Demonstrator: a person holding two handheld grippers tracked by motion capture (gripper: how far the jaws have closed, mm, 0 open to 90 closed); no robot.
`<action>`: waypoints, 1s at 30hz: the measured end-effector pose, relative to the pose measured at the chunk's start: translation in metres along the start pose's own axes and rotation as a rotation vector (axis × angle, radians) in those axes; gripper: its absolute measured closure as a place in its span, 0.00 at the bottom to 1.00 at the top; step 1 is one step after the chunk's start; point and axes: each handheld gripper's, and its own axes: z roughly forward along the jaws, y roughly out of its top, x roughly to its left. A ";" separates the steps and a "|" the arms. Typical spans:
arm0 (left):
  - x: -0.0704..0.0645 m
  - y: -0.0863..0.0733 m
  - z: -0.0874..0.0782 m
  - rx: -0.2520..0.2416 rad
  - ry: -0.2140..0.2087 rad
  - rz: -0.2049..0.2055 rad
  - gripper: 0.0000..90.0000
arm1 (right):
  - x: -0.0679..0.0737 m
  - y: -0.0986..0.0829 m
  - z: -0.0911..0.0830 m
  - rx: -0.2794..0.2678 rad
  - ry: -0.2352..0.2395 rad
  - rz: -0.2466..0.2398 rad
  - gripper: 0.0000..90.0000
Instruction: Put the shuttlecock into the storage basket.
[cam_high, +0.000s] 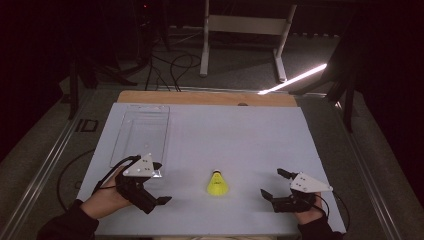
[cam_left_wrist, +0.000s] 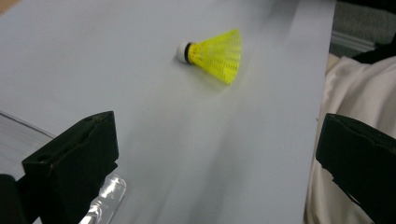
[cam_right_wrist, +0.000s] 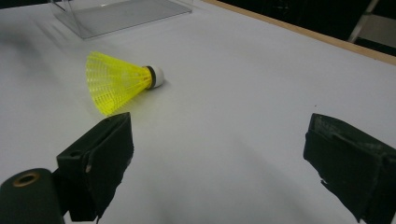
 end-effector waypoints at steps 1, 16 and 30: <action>0.000 0.001 0.001 0.016 0.003 0.010 0.00 | 0.000 0.000 0.000 0.000 0.001 0.004 0.09; -0.001 0.014 0.012 0.157 -0.061 0.051 0.00 | 0.000 0.000 0.000 0.000 0.004 0.007 0.09; -0.004 0.032 0.020 0.257 -0.085 0.101 0.00 | 0.000 0.000 0.000 0.003 0.007 0.007 0.09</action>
